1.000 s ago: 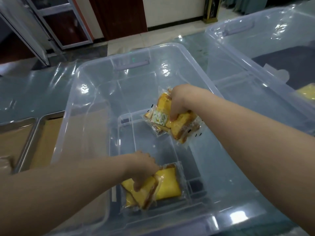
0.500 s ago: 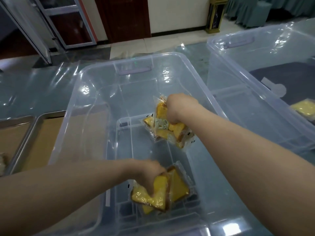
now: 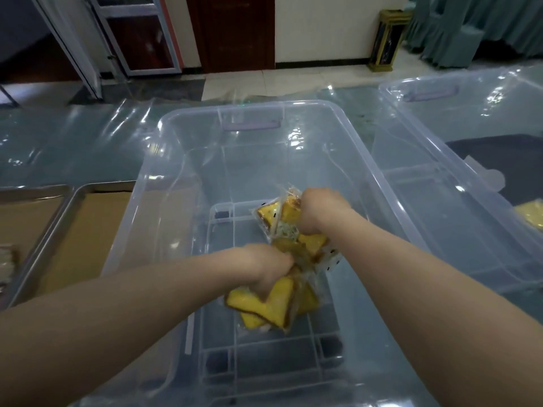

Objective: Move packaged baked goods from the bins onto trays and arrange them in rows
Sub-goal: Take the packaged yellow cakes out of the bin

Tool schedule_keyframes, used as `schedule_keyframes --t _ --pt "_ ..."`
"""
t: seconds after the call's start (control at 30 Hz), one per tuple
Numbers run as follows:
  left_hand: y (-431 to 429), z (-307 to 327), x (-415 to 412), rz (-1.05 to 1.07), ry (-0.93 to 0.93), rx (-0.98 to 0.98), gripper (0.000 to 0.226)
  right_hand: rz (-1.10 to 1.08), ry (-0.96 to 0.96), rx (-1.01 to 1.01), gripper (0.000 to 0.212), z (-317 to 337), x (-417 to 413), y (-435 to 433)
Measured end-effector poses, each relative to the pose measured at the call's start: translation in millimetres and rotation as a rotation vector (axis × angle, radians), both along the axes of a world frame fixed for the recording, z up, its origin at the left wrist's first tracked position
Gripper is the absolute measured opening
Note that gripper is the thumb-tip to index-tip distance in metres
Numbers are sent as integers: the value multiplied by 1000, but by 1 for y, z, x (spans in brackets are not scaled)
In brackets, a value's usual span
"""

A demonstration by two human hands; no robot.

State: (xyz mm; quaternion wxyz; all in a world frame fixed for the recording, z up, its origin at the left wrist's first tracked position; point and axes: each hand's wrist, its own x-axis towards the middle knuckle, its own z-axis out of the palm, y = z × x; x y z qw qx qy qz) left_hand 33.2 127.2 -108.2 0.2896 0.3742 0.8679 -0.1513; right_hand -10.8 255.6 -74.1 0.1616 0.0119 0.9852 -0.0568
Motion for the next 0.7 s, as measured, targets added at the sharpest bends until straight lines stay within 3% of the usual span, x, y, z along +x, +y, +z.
schedule_keyframes --t 0.1,0.17,0.23,0.3,0.37,0.53,0.7 --pt "-12 10 -14 93 106 -33 93 13 -60 -37 11 -14 4 -3" --pt "-17 11 -17 111 143 -71 86 -21 -134 -96 44 -25 7 -4" --pt "-20 9 -17 97 160 -119 63 -36 -198 -141 74 -36 10 -4" --pt "-20 8 -18 62 165 -164 33 -52 -235 -156 87 -45 11 -5" --pt "-18 9 -18 46 171 -171 17 -91 -277 -185 93 -53 12 -7" --pt "-25 19 -31 75 232 -157 21 -112 -261 -135 89 -66 9 -11" --pt "-34 27 -47 156 295 -89 20 -47 -148 -66 31 -56 -9 1"
